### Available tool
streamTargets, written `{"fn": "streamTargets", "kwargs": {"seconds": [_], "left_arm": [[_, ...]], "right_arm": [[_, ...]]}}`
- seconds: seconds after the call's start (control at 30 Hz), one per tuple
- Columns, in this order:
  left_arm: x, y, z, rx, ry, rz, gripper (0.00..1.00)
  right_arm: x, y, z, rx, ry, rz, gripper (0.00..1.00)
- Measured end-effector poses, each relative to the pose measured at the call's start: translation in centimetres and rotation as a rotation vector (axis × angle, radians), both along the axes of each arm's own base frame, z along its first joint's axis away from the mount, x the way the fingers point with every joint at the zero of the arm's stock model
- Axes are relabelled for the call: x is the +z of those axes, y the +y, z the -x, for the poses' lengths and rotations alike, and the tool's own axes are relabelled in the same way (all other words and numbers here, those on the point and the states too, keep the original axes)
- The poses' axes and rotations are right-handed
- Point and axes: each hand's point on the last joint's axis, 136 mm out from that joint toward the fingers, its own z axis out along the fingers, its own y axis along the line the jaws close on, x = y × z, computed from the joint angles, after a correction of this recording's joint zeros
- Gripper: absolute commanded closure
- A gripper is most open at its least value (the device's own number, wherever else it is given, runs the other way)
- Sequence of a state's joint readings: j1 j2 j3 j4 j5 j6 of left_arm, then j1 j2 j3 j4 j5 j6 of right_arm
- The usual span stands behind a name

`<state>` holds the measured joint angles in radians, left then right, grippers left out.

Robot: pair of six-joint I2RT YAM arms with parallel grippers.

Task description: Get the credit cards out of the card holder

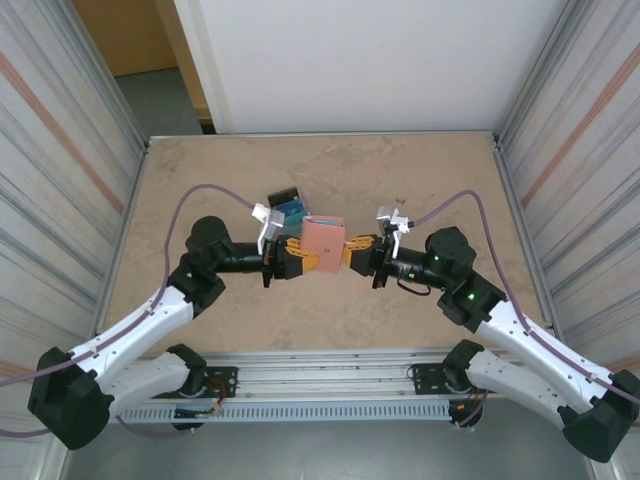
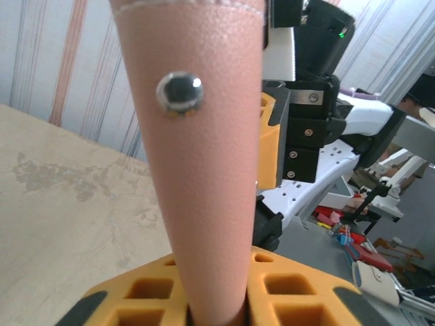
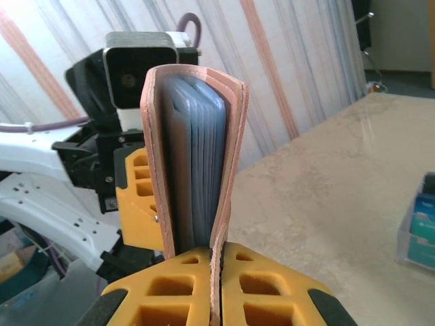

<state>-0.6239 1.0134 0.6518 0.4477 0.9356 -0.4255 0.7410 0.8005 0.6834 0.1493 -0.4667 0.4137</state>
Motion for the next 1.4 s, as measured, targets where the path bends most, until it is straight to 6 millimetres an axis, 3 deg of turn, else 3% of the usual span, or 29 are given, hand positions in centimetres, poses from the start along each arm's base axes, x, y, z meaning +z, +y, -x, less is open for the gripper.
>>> {"fn": "streamTargets", "kwargs": {"seconds": [0.1,0.23,0.37,0.47,0.6,0.83,1.0,1.2,1.3,1.4], "left_arm": [[-1.4,-0.8,-0.4,-0.008,0.066,-0.029,0.45],[-3.8,-1.8,-1.8,0.001,0.18,-0.07,0.41],[-5.7,-2.6,-3.0,0.011,0.27,-0.093,0.19],[-6.1,-2.8,-3.3,0.018,0.304,-0.096,0.12],[-6.1,-2.8,-3.7,0.042,0.31,-0.094,0.1],[-6.5,-2.6,-4.7,0.108,0.322,-0.106,0.1],[-7.1,-2.4,-5.6,0.173,0.34,-0.124,0.2],[-7.7,-1.9,-6.3,0.231,0.36,-0.147,0.22],[-7.8,-1.8,-6.4,0.249,0.359,-0.152,0.34],[-8.0,-1.7,-6.5,0.256,0.364,-0.16,0.58]], "right_arm": [[-0.9,0.0,-0.8,-0.04,0.043,0.044,1.0],[-2.6,0.0,-2.3,-0.108,0.107,0.118,1.0],[-4.3,-0.3,-3.5,-0.167,0.159,0.182,1.0],[-5.1,-0.8,-4.0,-0.211,0.179,0.216,1.0],[-5.3,-1.5,-4.6,-0.261,0.188,0.24,1.0],[-5.1,-2.0,-5.1,-0.306,0.208,0.254,1.0],[-5.0,-1.9,-5.1,-0.319,0.216,0.277,1.0],[-4.5,-1.9,-5.2,-0.344,0.222,0.312,1.0],[-4.6,-2.1,-5.4,-0.363,0.224,0.327,1.0],[-4.9,-2.1,-5.4,-0.365,0.23,0.341,1.0]]}}
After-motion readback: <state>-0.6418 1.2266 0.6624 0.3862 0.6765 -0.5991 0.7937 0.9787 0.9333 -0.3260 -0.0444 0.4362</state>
